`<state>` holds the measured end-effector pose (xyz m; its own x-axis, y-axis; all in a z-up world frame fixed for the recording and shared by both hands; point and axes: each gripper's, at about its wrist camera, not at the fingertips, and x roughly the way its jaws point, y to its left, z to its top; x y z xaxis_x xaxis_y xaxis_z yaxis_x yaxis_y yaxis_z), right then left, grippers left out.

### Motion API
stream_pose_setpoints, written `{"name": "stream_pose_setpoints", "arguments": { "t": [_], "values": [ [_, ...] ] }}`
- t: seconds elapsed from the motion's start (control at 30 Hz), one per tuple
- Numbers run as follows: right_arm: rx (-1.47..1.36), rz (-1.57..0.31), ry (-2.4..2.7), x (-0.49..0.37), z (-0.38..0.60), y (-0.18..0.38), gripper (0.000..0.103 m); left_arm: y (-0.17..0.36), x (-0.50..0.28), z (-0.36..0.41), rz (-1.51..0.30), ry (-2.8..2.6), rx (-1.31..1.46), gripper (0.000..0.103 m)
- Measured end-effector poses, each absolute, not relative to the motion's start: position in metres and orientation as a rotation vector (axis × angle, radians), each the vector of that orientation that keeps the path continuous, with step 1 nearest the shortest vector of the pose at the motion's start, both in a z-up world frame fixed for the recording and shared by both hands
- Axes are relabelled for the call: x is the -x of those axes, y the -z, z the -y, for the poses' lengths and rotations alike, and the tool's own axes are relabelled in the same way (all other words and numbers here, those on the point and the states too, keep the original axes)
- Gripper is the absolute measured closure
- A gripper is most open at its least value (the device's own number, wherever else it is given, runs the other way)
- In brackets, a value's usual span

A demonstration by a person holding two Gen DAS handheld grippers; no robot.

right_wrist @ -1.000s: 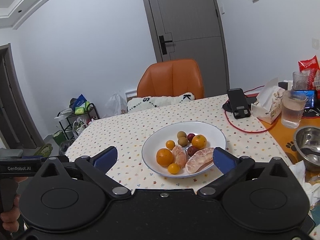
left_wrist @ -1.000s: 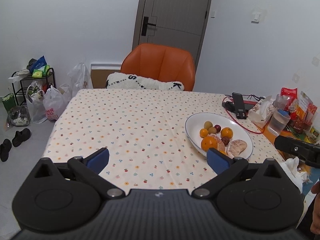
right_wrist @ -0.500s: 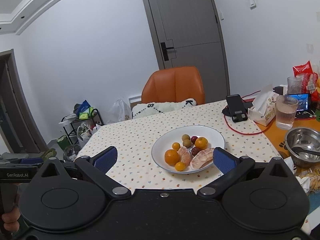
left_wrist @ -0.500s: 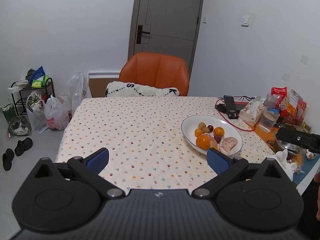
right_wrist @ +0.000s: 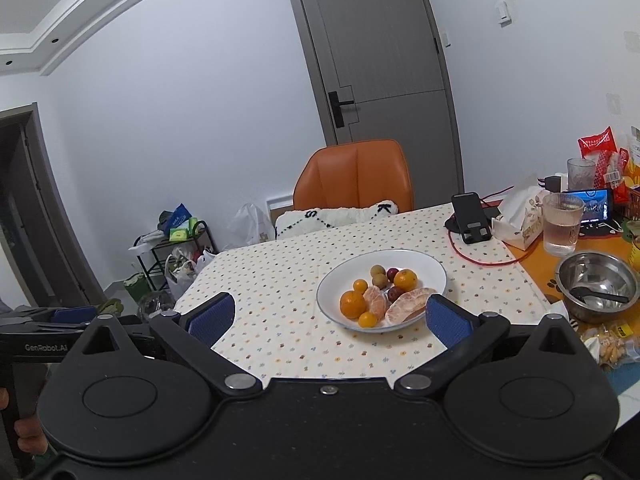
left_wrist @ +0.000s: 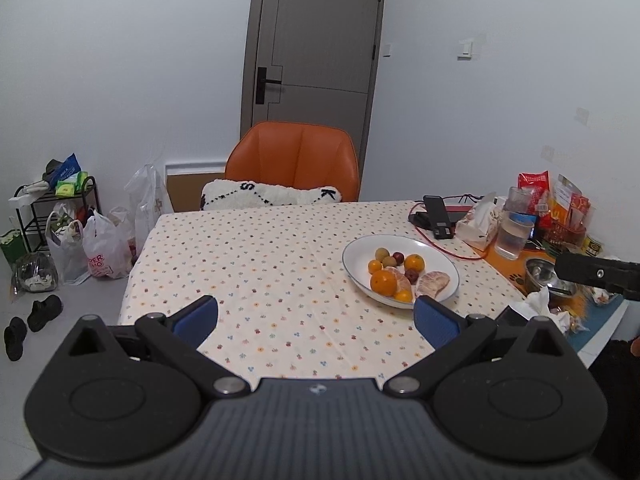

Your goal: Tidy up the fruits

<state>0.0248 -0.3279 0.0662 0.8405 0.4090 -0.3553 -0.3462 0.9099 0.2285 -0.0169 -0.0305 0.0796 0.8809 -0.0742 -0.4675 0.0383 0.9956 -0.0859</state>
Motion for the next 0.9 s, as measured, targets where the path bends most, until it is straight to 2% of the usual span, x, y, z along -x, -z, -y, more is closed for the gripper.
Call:
{"name": "stream_pose_setpoints", "arguments": {
  "t": [0.9],
  "values": [
    [-0.144, -0.438, -0.405, -0.009, 0.326, -0.047, 0.000, -0.062, 0.022, 0.020, -0.525, 0.045, 0.074, 0.000]
  ]
}}
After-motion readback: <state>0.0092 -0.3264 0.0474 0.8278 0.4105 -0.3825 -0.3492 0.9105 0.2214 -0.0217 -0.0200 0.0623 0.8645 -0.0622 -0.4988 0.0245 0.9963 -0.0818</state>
